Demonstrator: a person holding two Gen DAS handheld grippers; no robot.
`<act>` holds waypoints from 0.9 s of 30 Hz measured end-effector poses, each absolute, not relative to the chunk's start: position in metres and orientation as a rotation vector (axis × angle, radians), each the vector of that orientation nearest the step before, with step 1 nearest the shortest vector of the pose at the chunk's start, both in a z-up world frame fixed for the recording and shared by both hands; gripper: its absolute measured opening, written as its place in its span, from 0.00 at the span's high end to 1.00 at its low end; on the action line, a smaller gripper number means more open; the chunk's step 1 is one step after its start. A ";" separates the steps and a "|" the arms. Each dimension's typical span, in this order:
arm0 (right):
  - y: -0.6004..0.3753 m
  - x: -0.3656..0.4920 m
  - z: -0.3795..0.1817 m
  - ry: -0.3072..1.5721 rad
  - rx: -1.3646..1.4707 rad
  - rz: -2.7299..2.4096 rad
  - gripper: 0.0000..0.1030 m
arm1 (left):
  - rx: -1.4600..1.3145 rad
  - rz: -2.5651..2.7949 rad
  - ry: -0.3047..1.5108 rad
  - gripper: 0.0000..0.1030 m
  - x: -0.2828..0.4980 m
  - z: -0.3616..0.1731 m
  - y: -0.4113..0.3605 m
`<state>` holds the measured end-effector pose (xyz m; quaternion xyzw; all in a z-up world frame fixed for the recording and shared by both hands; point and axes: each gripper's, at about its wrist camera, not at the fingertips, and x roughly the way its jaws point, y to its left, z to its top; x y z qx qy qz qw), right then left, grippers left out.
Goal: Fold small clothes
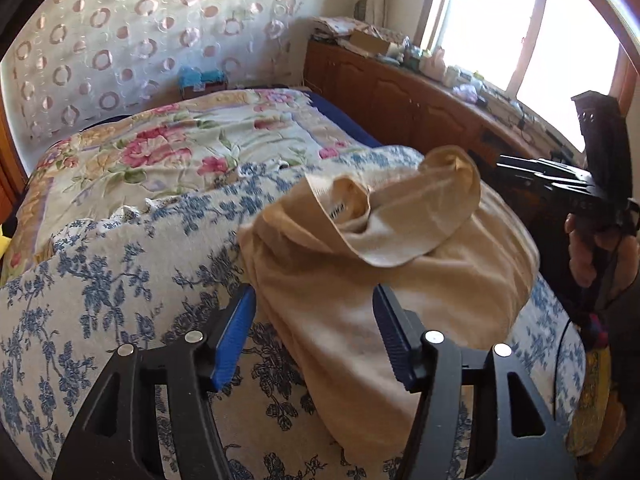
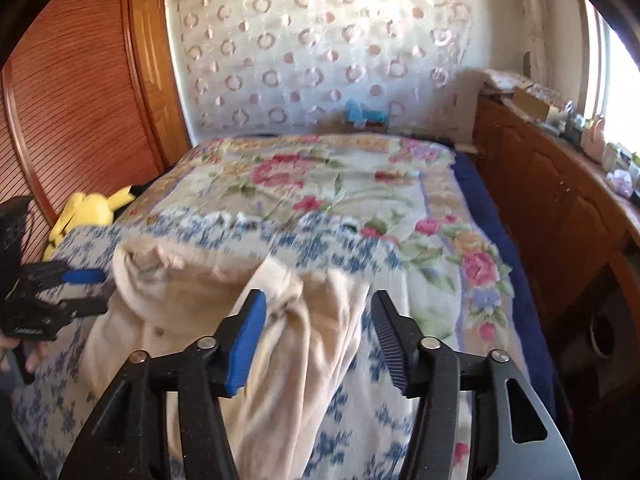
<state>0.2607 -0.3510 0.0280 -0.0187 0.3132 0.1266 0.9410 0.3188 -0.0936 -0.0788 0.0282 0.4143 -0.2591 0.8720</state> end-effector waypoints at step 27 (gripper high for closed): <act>-0.354 0.303 -0.004 0.861 0.070 0.317 0.53 | 0.005 -0.471 0.926 0.64 0.360 -0.097 -0.102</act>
